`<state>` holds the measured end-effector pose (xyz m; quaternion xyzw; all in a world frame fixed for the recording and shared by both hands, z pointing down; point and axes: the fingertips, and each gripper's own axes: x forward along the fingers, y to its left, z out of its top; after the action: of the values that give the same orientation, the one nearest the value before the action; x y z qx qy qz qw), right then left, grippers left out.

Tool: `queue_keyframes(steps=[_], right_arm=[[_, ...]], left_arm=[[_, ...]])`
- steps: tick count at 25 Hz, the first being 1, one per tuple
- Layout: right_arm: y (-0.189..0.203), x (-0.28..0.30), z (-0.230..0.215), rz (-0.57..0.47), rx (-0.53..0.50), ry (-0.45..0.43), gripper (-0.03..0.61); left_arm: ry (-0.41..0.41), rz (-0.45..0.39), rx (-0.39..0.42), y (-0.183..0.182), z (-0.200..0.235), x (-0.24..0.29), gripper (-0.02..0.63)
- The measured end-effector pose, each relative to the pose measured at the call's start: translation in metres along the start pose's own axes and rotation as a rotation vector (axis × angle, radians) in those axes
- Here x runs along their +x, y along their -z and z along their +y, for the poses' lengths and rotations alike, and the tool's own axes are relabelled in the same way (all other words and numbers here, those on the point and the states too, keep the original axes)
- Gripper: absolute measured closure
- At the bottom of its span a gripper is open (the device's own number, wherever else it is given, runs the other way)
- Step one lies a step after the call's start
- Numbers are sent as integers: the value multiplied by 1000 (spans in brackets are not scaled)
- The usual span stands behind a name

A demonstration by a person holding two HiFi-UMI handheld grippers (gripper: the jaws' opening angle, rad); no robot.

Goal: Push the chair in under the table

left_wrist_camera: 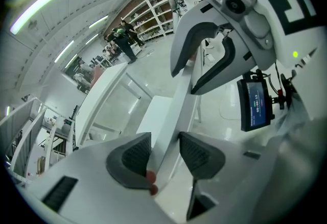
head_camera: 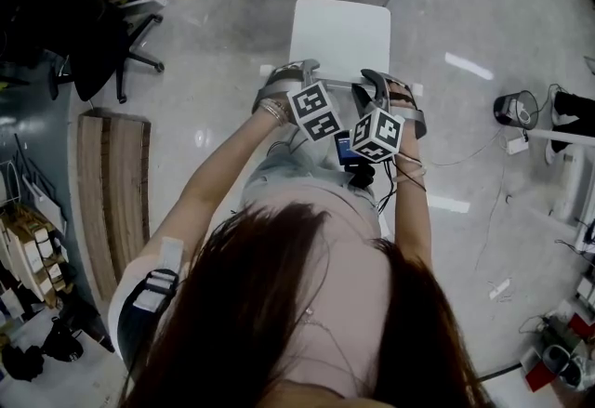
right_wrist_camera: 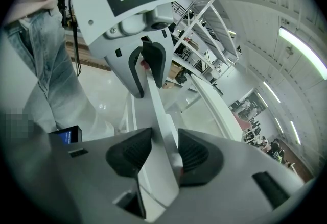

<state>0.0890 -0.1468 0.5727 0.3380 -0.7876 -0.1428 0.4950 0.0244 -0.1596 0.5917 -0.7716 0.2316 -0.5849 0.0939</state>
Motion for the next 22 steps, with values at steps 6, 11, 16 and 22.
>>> queue_keyframes(steps=[6, 11, 16, 22], right_arm=[[0, 14, -19, -4, -4, 4, 408], [-3, 30, -38, -4, -7, 5, 408], [-1, 36, -45, -3, -5, 5, 408], [4, 44, -59, 1, -1, 5, 408]], left_arm=[[-1, 1, -2, -7, 20, 12, 436], [-9, -5, 4, -11, 42, 22, 436], [-5, -3, 6, -13, 49, 29, 436], [-6, -4, 12, -23, 61, 37, 436]])
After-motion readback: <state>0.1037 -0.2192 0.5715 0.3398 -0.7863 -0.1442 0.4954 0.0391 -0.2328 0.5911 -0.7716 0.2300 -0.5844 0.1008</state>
